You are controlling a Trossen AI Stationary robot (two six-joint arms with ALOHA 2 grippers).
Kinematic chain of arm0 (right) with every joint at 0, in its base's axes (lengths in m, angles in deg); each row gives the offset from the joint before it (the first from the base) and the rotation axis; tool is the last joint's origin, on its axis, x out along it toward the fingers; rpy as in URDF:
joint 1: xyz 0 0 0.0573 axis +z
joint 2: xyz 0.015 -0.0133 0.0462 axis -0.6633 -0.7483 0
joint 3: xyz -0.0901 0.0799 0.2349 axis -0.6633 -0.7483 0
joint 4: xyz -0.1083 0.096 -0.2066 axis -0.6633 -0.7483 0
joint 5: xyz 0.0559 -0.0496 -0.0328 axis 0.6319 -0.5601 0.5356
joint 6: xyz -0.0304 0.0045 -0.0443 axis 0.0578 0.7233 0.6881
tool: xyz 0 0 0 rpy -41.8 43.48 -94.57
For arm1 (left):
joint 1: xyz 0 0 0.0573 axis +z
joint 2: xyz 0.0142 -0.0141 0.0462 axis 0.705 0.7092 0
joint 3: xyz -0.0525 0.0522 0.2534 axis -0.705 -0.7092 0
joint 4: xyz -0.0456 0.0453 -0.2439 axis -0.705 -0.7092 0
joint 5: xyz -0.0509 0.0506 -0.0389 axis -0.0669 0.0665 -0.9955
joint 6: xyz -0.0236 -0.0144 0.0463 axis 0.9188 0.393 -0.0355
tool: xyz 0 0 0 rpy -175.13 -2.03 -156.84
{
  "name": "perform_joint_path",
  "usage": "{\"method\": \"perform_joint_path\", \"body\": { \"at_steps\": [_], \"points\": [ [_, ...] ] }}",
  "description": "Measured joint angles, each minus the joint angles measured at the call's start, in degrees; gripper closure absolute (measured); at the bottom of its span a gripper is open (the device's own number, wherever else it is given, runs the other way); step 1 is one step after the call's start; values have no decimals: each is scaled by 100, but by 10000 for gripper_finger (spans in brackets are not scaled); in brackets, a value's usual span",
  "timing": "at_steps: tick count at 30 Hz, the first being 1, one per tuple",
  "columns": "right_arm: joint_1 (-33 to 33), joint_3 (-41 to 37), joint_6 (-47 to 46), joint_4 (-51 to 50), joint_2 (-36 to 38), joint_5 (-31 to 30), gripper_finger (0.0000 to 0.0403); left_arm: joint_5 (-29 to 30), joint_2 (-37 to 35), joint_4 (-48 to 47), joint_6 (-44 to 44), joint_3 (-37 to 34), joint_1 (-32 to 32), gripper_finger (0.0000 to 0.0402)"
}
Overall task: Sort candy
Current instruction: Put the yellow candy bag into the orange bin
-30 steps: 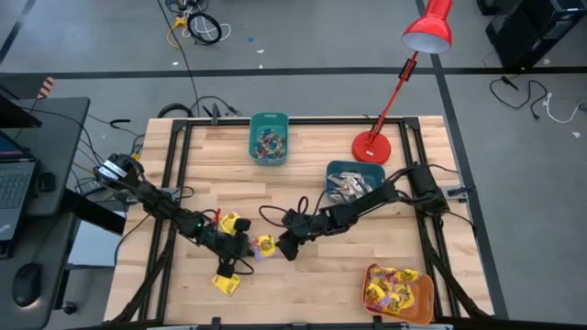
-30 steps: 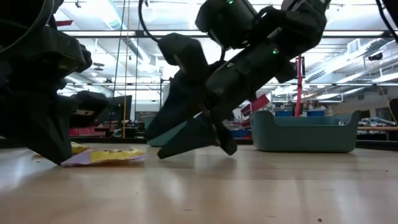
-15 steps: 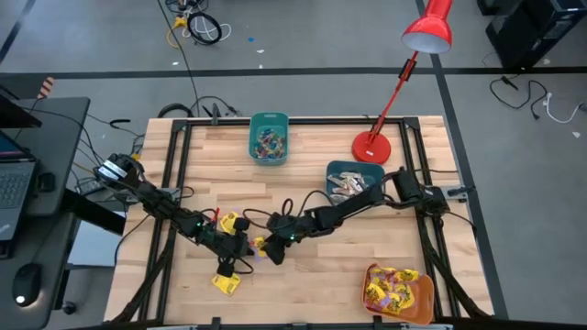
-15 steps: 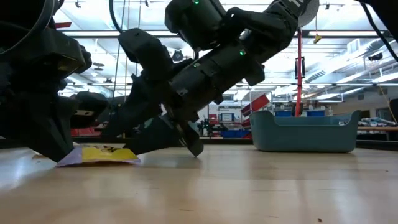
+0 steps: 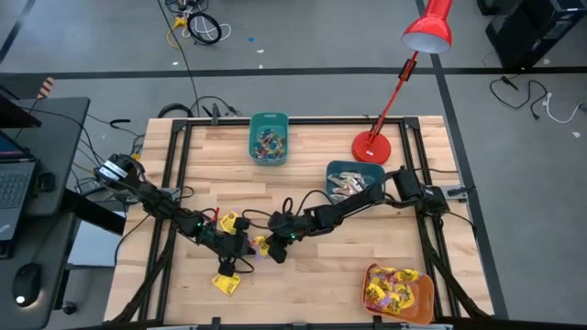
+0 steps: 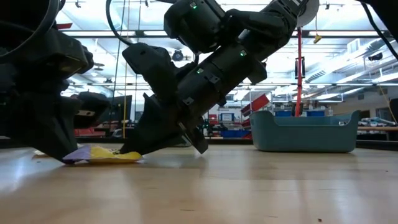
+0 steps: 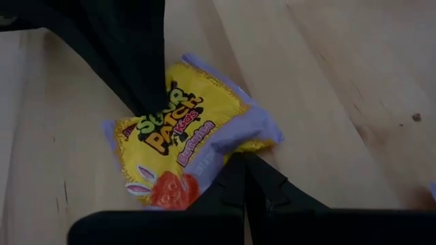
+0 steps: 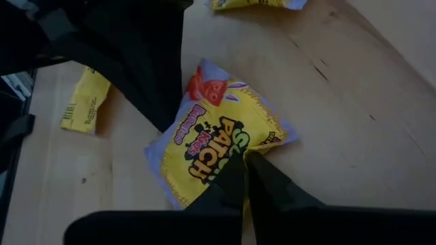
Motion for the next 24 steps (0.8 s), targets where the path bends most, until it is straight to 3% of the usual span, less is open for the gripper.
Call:
{"method": "perform_joint_path", "body": {
  "at_steps": [11,17,24],
  "points": [
    [26,-33,412,-689,426,-44,403,-8,7,101,442,-4,-126,401],
    [105,-31,629,-2042,1011,-106,403,-42,-2,61,562,-4,-153,401],
    [457,-28,1045,-4012,2356,523,403,-53,-2,115,561,0,-153,401]
  ]
}}
